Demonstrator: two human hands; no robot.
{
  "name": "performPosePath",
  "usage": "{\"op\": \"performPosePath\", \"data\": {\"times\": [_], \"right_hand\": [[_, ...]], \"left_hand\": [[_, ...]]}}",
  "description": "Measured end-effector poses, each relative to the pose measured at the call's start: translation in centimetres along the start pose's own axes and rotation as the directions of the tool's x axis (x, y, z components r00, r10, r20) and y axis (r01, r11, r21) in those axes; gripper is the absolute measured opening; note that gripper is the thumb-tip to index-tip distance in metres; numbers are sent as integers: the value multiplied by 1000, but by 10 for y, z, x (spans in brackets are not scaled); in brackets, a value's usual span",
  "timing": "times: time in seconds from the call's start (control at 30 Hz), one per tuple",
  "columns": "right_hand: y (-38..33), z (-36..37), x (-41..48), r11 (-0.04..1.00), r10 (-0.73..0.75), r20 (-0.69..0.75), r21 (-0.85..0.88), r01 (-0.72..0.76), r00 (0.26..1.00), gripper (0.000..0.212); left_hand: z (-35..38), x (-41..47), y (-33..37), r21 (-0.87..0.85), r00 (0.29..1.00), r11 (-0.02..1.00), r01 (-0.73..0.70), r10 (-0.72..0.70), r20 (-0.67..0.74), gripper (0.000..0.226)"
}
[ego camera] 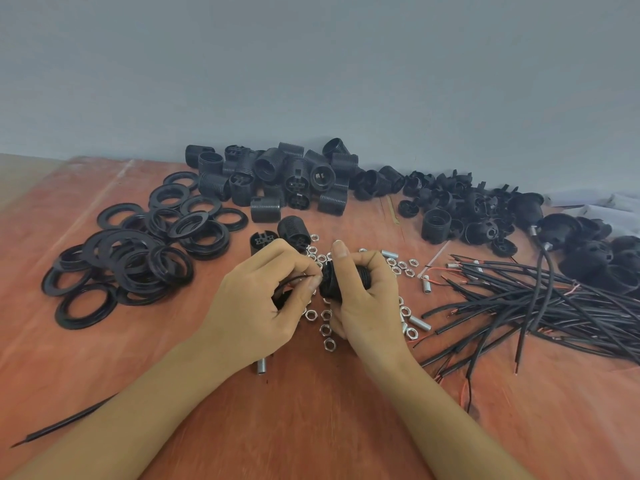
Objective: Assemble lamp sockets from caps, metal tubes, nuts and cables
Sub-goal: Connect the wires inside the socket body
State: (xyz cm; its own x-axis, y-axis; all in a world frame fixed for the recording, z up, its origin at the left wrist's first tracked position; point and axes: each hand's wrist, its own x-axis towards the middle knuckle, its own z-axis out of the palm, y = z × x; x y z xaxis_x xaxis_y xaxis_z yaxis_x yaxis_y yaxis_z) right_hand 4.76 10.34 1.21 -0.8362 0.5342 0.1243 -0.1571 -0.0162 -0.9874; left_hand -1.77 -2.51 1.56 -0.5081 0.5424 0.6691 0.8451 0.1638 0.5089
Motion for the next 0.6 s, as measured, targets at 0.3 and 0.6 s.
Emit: {"op": "performPosePath", "data": {"times": [0.3, 0.6], "right_hand": [[-1, 1, -1, 999, -11, 11, 31, 10, 1000, 30], [-4, -1, 0, 991, 54, 56, 123, -60, 997, 29]], "left_hand": [[0, 0, 1, 13, 999, 999, 37, -37, -18, 7], [1, 2, 6, -12, 991, 993, 119, -119, -64, 7]]}}
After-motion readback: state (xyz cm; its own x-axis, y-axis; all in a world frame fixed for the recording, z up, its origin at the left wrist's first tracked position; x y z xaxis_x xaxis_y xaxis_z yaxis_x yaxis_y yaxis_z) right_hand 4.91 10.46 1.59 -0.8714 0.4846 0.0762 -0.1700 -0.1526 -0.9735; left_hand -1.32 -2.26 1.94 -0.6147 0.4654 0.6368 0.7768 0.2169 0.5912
